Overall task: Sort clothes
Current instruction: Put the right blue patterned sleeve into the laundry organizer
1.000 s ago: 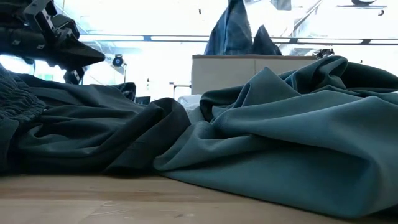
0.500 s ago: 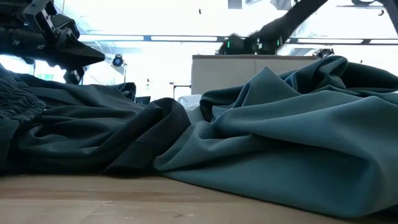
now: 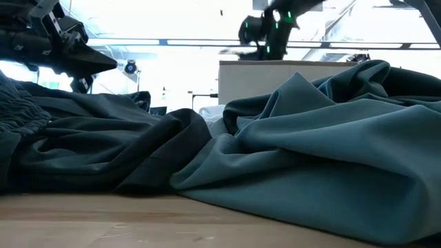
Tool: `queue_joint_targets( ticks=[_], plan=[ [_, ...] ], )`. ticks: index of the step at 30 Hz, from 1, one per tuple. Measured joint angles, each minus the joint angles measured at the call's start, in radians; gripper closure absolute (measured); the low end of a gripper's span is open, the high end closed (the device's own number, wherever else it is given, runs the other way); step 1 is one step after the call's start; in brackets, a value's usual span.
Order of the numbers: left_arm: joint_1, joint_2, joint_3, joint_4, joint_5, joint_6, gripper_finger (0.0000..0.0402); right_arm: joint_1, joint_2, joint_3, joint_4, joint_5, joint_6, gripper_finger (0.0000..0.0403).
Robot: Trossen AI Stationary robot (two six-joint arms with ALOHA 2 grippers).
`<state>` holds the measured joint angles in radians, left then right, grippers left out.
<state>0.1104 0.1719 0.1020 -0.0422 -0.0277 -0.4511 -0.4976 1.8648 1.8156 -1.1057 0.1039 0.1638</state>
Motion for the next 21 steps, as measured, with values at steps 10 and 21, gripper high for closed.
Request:
queue_joint_targets(
  ticks=[10,21],
  plan=[
    [0.000,0.000,0.000,-0.028,0.001,-0.001,0.0401,0.007,-0.002,-0.046,0.294,0.063,-0.019,0.0224],
    [0.000,0.000,0.000,-0.044,-0.008,-0.001,0.0401,-0.089,-0.007,-0.689,0.718,0.003,0.171,0.0233]
  ],
)
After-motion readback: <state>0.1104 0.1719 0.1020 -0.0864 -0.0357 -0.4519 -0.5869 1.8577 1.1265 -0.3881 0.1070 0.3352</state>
